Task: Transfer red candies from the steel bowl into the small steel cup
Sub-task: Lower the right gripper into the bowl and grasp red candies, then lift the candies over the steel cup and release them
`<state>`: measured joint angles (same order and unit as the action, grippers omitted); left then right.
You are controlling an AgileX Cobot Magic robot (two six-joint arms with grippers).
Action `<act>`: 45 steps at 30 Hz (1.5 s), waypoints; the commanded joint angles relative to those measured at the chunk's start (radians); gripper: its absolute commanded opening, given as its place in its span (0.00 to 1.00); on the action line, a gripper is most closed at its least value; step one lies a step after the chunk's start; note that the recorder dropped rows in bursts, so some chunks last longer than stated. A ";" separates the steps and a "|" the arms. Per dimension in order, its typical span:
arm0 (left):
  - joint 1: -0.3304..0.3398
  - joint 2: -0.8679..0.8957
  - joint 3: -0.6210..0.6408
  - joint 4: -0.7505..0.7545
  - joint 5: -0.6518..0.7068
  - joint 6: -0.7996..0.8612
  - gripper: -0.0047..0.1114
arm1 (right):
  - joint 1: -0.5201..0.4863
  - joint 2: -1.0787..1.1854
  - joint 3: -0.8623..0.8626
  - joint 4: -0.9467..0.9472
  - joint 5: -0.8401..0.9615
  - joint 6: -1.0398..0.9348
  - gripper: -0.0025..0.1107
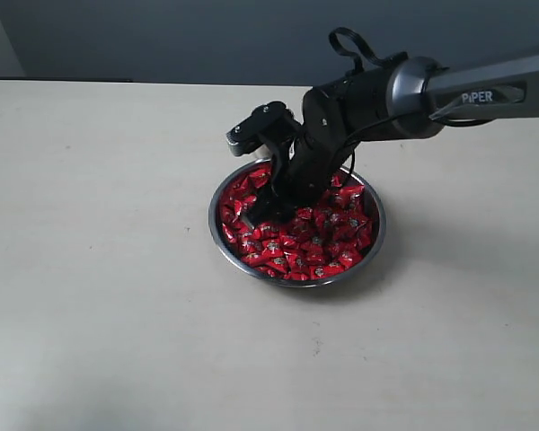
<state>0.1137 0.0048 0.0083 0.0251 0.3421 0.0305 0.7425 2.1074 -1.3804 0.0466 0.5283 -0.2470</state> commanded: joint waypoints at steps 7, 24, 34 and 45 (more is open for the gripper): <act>-0.005 -0.005 -0.008 0.002 -0.005 -0.001 0.04 | -0.005 0.021 -0.002 0.069 -0.032 -0.003 0.42; -0.005 -0.005 -0.008 0.002 -0.005 -0.001 0.04 | -0.005 -0.112 -0.002 0.075 0.052 -0.003 0.02; -0.005 -0.005 -0.008 0.002 -0.005 -0.001 0.04 | -0.012 -0.264 -0.002 0.075 0.011 -0.003 0.02; -0.005 -0.005 -0.008 0.002 -0.007 -0.001 0.04 | -0.131 -0.014 -0.356 0.175 0.014 -0.003 0.02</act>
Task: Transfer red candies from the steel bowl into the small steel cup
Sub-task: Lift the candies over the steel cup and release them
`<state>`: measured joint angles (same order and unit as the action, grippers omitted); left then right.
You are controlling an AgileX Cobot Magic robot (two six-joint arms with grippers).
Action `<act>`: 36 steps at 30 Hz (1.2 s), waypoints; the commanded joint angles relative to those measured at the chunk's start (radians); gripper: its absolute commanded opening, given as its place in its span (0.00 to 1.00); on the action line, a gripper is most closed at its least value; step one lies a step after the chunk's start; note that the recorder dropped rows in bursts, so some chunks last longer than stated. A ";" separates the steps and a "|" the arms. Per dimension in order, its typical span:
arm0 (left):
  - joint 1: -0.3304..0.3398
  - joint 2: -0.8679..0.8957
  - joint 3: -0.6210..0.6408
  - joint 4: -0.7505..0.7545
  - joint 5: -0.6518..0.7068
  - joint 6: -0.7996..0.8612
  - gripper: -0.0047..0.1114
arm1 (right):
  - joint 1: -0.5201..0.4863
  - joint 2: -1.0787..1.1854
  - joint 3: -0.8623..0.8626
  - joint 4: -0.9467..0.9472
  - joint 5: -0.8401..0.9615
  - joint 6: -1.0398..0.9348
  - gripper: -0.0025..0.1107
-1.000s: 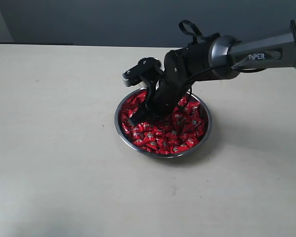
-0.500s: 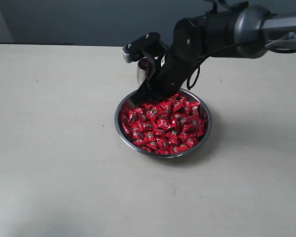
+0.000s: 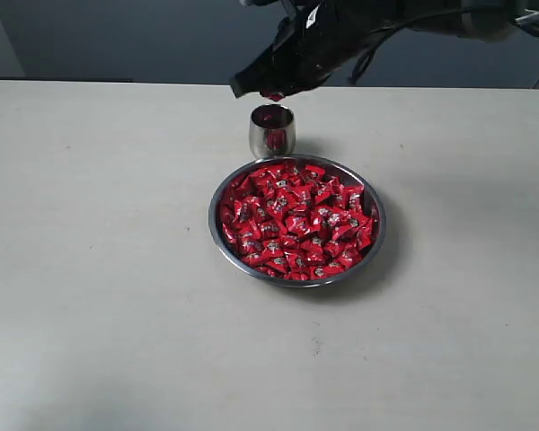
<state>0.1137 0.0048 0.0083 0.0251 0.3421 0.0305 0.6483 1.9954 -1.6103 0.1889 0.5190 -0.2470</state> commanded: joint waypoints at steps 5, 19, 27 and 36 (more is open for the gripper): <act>-0.005 -0.005 -0.008 0.002 -0.007 -0.001 0.04 | -0.059 0.243 -0.279 0.027 0.078 -0.003 0.02; -0.005 -0.005 -0.008 0.002 -0.007 -0.001 0.04 | -0.069 0.319 -0.351 -0.007 0.148 -0.007 0.42; -0.005 -0.005 -0.008 0.002 -0.007 -0.001 0.04 | -0.069 0.174 -0.337 0.004 0.457 -0.035 0.19; -0.005 -0.005 -0.008 0.002 -0.005 -0.001 0.04 | -0.067 -0.004 0.031 0.007 0.387 -0.063 0.26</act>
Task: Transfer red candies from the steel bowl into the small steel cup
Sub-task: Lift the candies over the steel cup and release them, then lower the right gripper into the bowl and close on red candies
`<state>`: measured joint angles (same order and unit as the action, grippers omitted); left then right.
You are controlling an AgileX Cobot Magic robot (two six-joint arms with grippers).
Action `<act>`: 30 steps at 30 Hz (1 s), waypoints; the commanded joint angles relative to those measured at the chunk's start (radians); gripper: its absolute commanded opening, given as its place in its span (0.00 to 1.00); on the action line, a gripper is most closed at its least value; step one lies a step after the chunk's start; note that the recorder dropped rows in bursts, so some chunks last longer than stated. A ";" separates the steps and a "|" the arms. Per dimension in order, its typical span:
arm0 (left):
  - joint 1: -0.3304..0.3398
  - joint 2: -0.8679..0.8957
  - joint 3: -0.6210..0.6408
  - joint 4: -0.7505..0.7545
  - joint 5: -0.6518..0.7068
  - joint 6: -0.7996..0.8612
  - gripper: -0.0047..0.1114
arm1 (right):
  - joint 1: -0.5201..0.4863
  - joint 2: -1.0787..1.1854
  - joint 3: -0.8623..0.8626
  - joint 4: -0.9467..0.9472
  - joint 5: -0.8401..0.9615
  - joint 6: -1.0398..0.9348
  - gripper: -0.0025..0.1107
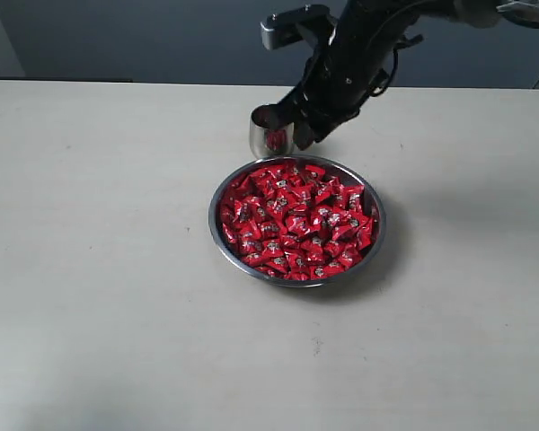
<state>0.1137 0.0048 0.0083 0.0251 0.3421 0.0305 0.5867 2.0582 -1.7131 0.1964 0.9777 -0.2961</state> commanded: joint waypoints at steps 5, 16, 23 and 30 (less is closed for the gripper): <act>-0.005 -0.005 -0.008 0.002 -0.005 -0.001 0.04 | 0.046 -0.095 0.324 0.013 -0.098 -0.053 0.26; -0.005 -0.005 -0.008 0.002 -0.005 -0.001 0.04 | 0.090 -0.018 0.332 0.021 -0.182 -0.064 0.39; -0.005 -0.005 -0.008 0.002 -0.005 -0.001 0.04 | 0.090 0.011 0.332 0.006 -0.192 -0.043 0.39; -0.005 -0.005 -0.008 0.002 -0.007 -0.001 0.04 | 0.090 0.034 0.332 -0.095 -0.227 0.053 0.26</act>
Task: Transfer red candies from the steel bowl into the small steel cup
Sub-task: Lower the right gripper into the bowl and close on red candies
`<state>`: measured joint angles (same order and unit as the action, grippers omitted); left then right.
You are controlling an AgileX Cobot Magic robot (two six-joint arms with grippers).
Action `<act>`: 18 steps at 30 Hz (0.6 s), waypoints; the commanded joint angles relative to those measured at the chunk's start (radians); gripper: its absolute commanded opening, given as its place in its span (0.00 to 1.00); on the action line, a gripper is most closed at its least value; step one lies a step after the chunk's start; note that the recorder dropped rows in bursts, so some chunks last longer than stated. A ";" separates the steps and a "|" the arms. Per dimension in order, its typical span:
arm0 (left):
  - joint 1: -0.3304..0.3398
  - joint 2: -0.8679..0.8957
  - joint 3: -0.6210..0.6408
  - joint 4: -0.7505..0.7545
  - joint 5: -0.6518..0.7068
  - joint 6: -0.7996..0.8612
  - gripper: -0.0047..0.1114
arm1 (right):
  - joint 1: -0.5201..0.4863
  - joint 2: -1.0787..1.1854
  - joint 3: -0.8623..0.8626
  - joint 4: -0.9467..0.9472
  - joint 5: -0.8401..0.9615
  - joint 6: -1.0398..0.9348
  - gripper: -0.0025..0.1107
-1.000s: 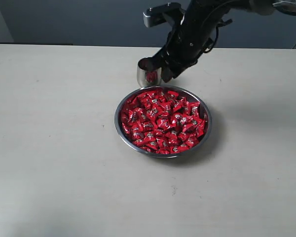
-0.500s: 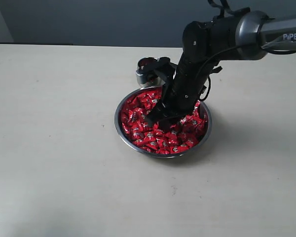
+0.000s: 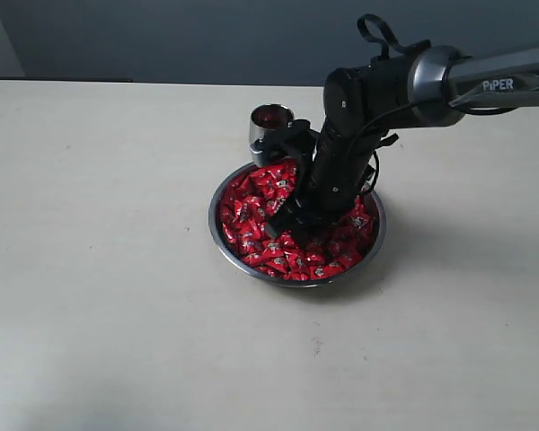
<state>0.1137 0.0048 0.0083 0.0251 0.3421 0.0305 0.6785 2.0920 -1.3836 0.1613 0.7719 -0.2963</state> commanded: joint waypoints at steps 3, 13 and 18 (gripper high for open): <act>-0.005 -0.005 -0.008 0.002 -0.007 -0.001 0.04 | -0.002 0.000 0.003 -0.060 -0.016 0.053 0.08; -0.005 -0.005 -0.008 0.002 -0.007 -0.001 0.04 | -0.002 -0.109 0.003 -0.022 0.026 0.053 0.02; -0.005 -0.005 -0.008 0.002 -0.007 -0.001 0.04 | -0.002 -0.172 0.003 -0.004 0.043 0.053 0.02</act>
<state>0.1137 0.0048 0.0083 0.0251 0.3421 0.0305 0.6785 1.9547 -1.3836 0.1517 0.8016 -0.2441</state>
